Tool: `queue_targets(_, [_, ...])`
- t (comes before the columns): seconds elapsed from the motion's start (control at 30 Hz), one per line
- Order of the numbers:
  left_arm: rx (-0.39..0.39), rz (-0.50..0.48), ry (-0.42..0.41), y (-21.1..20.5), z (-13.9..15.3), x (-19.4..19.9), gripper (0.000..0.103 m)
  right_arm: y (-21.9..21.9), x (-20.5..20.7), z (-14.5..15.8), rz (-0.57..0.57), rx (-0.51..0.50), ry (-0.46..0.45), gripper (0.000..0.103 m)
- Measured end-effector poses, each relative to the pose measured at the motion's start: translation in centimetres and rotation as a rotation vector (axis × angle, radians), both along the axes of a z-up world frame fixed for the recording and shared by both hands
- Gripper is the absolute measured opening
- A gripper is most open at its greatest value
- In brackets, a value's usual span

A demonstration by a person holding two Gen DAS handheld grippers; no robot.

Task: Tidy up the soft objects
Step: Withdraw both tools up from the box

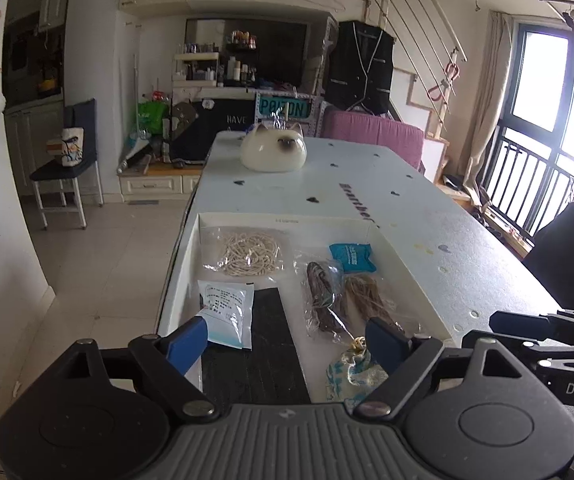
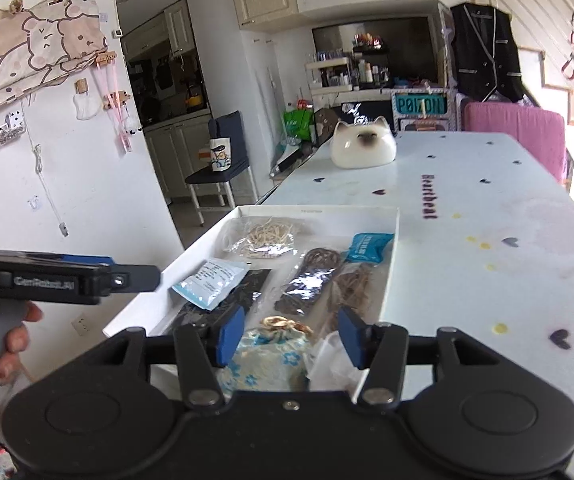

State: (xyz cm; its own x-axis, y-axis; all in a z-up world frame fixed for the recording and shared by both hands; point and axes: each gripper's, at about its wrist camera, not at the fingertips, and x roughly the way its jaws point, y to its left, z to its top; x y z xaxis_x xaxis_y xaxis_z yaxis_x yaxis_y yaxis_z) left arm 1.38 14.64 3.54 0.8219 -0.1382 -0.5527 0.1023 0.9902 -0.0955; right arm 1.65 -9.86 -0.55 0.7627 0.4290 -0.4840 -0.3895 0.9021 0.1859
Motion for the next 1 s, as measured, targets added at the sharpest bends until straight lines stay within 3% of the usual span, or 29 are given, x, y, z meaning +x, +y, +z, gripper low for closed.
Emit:
queue_targets(0.1, [-0.013,0.007,-0.032,-0.4,0.3,-1.3,0.092,-0.6,-0.9,0.1,-0.015,-0.01,-0.022,0.056])
queue_targets(0.33, [-0.019,0.038,-0.065,-1.1,-0.3,-3.8,0.098,-1.9,-2.5,0.0,-0.059,-0.034,-0.069,0.071])
queue_targets(0.47, [-0.009,0.063,-0.07,-1.1,-1.0,-4.7,0.103,-2.2,-3.5,-0.3,-0.088,-0.069,-0.095,0.073])
queue_targets(0.5, [-0.002,0.07,-0.072,-1.1,-1.2,-4.9,0.103,-2.4,-3.6,-0.4,-0.095,-0.069,-0.095,0.082])
queue_targets(0.57, [-0.004,0.071,-0.077,-1.1,-1.6,-5.3,0.103,-2.7,-4.1,-0.7,-0.11,-0.059,-0.106,0.09])
queue_targets(1.0, [0.007,0.086,-0.068,-1.9,-3.5,-6.7,0.103,-3.7,-5.7,-1.4,-0.189,-0.081,-0.14,0.103])
